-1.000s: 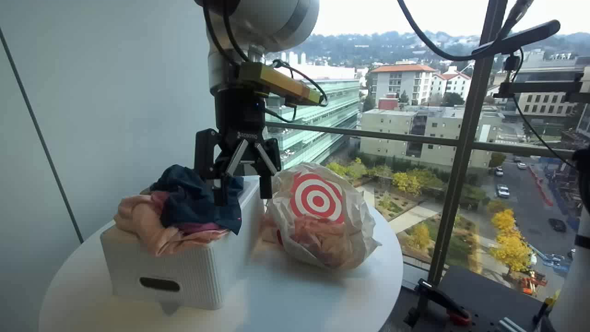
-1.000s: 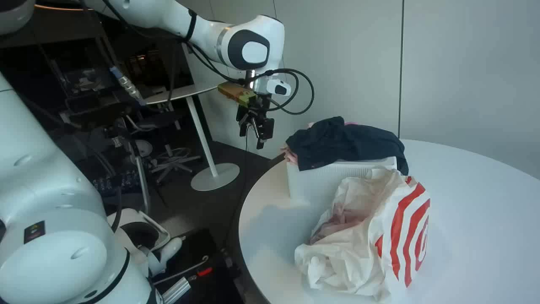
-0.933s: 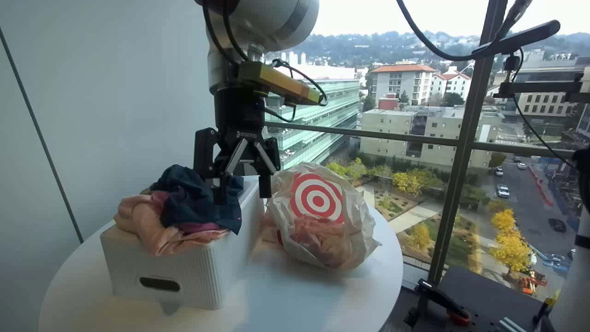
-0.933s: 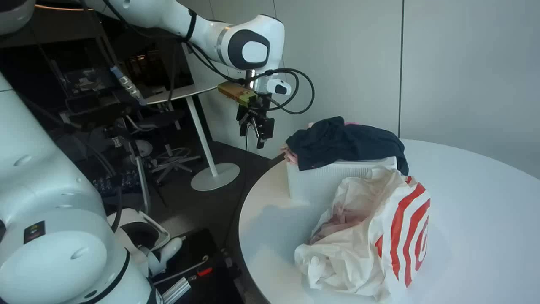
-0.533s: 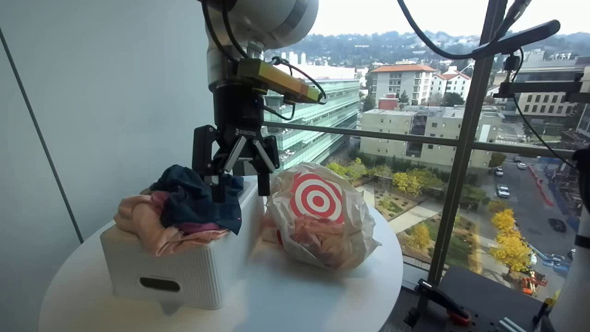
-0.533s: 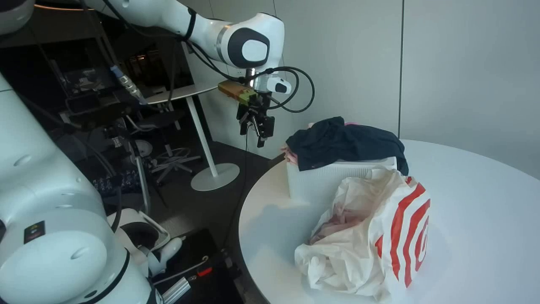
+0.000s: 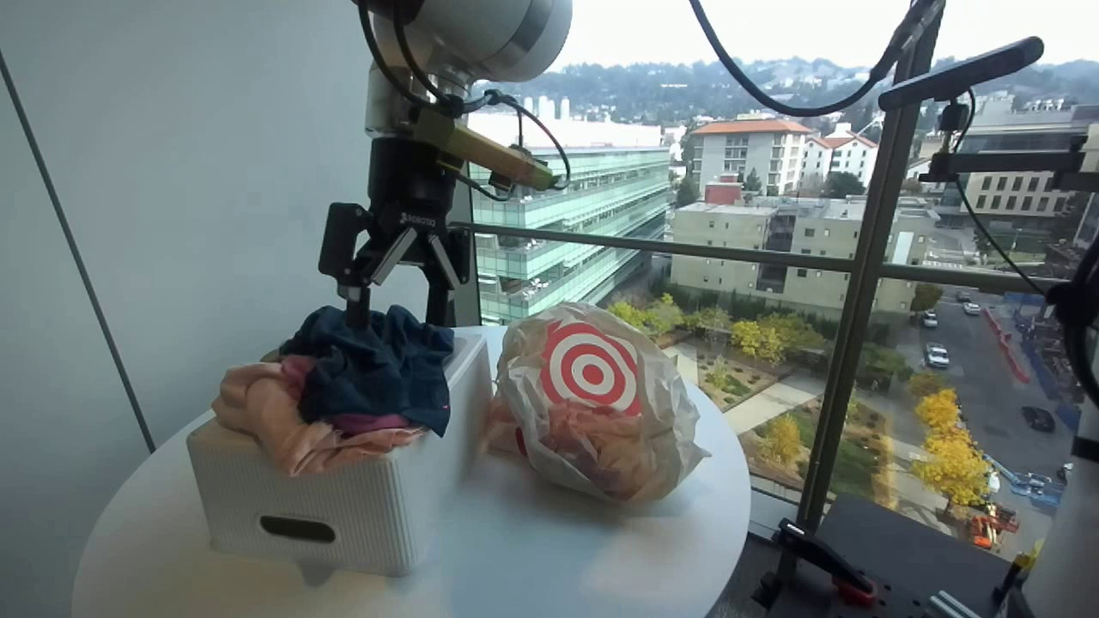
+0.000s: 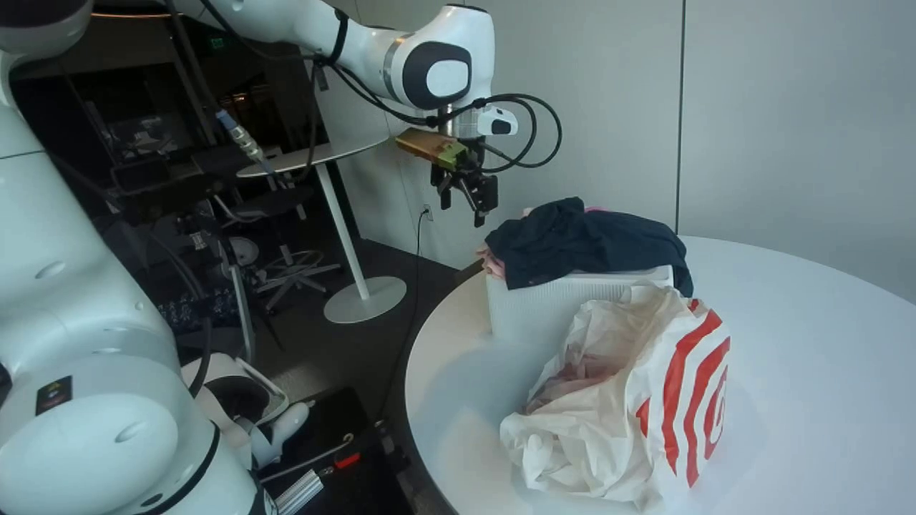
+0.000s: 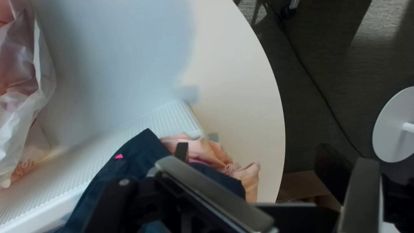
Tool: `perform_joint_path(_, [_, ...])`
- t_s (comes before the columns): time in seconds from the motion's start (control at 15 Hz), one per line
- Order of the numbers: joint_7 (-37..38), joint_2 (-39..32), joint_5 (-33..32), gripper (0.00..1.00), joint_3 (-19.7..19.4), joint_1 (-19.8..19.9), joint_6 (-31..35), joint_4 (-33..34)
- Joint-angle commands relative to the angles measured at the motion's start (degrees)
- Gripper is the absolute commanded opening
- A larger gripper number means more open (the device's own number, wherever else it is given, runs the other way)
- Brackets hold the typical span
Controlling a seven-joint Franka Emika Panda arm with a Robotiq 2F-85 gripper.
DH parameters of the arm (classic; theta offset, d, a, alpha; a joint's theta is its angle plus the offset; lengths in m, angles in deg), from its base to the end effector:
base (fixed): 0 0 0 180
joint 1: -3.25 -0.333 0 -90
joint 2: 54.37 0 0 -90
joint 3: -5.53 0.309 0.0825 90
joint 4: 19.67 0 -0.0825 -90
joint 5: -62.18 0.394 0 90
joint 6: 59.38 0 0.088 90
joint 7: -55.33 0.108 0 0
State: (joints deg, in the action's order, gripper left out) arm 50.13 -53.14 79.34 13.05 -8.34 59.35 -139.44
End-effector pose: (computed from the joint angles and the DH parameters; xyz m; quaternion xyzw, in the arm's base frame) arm 0.5154 0.1952 0.4221 -0.9819 -0.1383 0.0140 0.1288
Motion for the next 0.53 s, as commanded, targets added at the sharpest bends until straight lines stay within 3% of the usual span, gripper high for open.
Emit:
perform_joint_path(0.0, [-4.41,-7.13,-1.24,1.0,-0.2,1.99,5.99,9.36])
perform_joint_path(0.47, [-8.94,-24.07,-7.64,1.0,-0.11,4.44,9.26,25.17])
